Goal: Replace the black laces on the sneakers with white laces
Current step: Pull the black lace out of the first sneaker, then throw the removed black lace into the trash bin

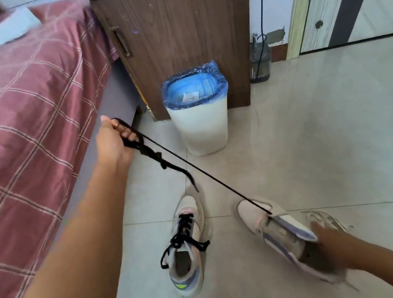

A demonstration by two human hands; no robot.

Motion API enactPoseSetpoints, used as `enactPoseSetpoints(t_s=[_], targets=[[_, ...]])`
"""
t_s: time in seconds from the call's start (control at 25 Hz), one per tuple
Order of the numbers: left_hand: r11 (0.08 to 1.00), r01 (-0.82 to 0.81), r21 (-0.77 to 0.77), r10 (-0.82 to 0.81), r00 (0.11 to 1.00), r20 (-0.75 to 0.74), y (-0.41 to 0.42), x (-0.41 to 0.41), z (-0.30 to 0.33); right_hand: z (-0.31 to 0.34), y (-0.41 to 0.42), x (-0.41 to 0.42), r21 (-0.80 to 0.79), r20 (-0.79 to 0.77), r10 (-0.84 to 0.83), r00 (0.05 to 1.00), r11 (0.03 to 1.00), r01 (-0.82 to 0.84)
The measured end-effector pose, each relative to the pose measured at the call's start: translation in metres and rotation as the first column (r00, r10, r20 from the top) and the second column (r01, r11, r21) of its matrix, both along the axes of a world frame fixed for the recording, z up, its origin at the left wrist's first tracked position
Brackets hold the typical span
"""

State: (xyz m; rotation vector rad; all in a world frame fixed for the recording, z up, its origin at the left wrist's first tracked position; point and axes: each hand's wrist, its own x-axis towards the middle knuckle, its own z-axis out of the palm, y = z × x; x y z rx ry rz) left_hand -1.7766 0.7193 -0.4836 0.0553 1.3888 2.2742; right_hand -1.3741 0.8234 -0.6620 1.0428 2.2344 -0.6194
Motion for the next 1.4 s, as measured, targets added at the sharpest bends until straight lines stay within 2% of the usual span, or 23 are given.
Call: enactPoseSetpoints(t_s=[0.12, 0.16, 0.24, 0.28, 0.32, 0.36, 0.4, 0.44, 0.48, 0.56, 0.6, 0.68, 0.8, 0.88, 0.92, 1.0, 1.08, 1.16, 1.2, 1.24, 1.32, 1.36, 1.4], targets=[[0.984, -0.102, 0.144, 0.099, 0.995, 0.023, -0.013, -0.023, 0.019, 0.001, 0.002, 0.018, -0.032, 0.045, -0.005, 0.999, 0.999, 0.006], [0.993, -0.054, 0.101, 0.054, 0.999, 0.001, -0.015, -0.023, 0.019, 0.007, 0.002, 0.021, -0.064, 0.037, -0.026, 0.999, 0.998, 0.028], [0.974, 0.156, -0.166, -0.171, 0.982, -0.081, -0.016, -0.004, 0.006, 0.019, 0.0, 0.018, -0.138, -0.013, -0.094, 0.995, 0.986, 0.092], [0.902, 0.266, -0.338, -0.325, 0.937, -0.129, -0.015, 0.01, -0.003, 0.024, 0.0, 0.011, -0.158, -0.032, -0.107, 0.994, 0.982, 0.101], [0.778, 0.315, -0.544, -0.483, 0.854, -0.195, -0.015, 0.024, -0.009, 0.026, 0.0, 0.003, -0.167, -0.046, -0.118, 0.992, 0.98, 0.109], [0.608, 0.27, -0.747, -0.637, 0.727, -0.256, -0.016, 0.033, -0.014, 0.03, -0.003, -0.007, -0.175, -0.084, -0.132, 0.988, 0.978, 0.115], [0.428, 0.14, -0.893, -0.766, 0.581, -0.276, -0.018, 0.038, -0.016, 0.03, -0.008, -0.016, -0.191, -0.108, -0.148, 0.983, 0.973, 0.126], [0.281, -0.009, -0.96, -0.849, 0.463, -0.254, -0.02, 0.038, -0.013, 0.03, -0.014, -0.025, -0.222, -0.13, -0.165, 0.978, 0.966, 0.133], [0.183, -0.119, -0.976, -0.892, 0.397, -0.216, -0.022, 0.036, -0.008, 0.027, -0.019, -0.033, -0.257, -0.125, -0.183, 0.975, 0.955, 0.146], [0.094, -0.221, -0.971, -0.922, 0.347, -0.169, -0.025, 0.035, 0.006, 0.036, -0.025, -0.047, -0.346, -0.047, -0.189, 0.981, 0.924, 0.161], [0.083, -0.219, -0.972, -0.93, 0.334, -0.154, -0.027, 0.038, 0.012, 0.046, -0.022, -0.054, -0.377, -0.057, -0.165, 0.985, 0.917, 0.132], [0.142, -0.067, -0.988, -0.935, 0.318, -0.156, -0.028, 0.053, 0.022, 0.073, -0.009, -0.077, -0.347, -0.297, -0.168, 0.94, 0.936, 0.057], [0.323, 0.293, -0.9, -0.919, 0.325, -0.224, -0.024, 0.09, 0.036, 0.129, -0.011, -0.124, -0.292, -0.719, -0.167, 0.675, 0.954, -0.075], [0.423, 0.505, -0.752, -0.895, 0.359, -0.263, -0.021, 0.104, 0.039, 0.141, -0.024, -0.153, -0.273, -0.842, -0.154, 0.517, 0.948, -0.162], [0.467, 0.579, -0.668, -0.878, 0.395, -0.271, -0.02, 0.109, 0.04, 0.137, -0.028, -0.162, -0.294, -0.861, -0.185, 0.474, 0.941, -0.166], [0.612, 0.615, -0.497, -0.785, 0.547, -0.29, -0.02, 0.109, 0.037, 0.128, -0.031, -0.163, -0.429, -0.809, -0.329, 0.487, 0.897, -0.106], [0.804, 0.492, -0.335, -0.58, 0.775, -0.253, -0.022, 0.099, 0.027, 0.12, -0.02, -0.153, -0.589, -0.695, -0.498, 0.518, 0.808, -0.013], [0.886, 0.363, -0.289, -0.412, 0.902, -0.129, -0.028, 0.088, 0.008, 0.124, -0.006, -0.144, -0.768, -0.575, -0.708, 0.409, 0.64, 0.028], [0.855, 0.365, -0.369, -0.415, 0.907, -0.066, -0.032, 0.085, -0.004, 0.129, 0.0, -0.143, -0.865, -0.478, -0.821, 0.311, 0.501, -0.007], [0.744, 0.424, -0.516, -0.498, 0.867, -0.007, -0.038, 0.085, -0.018, 0.135, 0.007, -0.145, -0.918, -0.393, -0.888, 0.239, 0.393, -0.05], [0.303, 0.53, -0.792, -0.74, 0.655, 0.155, -0.044, 0.091, -0.044, 0.148, 0.018, -0.154, -0.942, -0.335, -0.929, 0.16, 0.324, -0.093], [0.142, 0.496, -0.856, -0.798, 0.569, 0.197, -0.043, 0.093, -0.053, 0.151, 0.023, -0.159, -0.952, -0.297, -0.946, 0.132, 0.283, -0.119], [0.094, 0.426, -0.9, -0.83, 0.533, 0.166, -0.04, 0.093, -0.059, 0.154, 0.026, -0.166, -0.961, -0.25, -0.962, 0.106, 0.234, -0.146]])
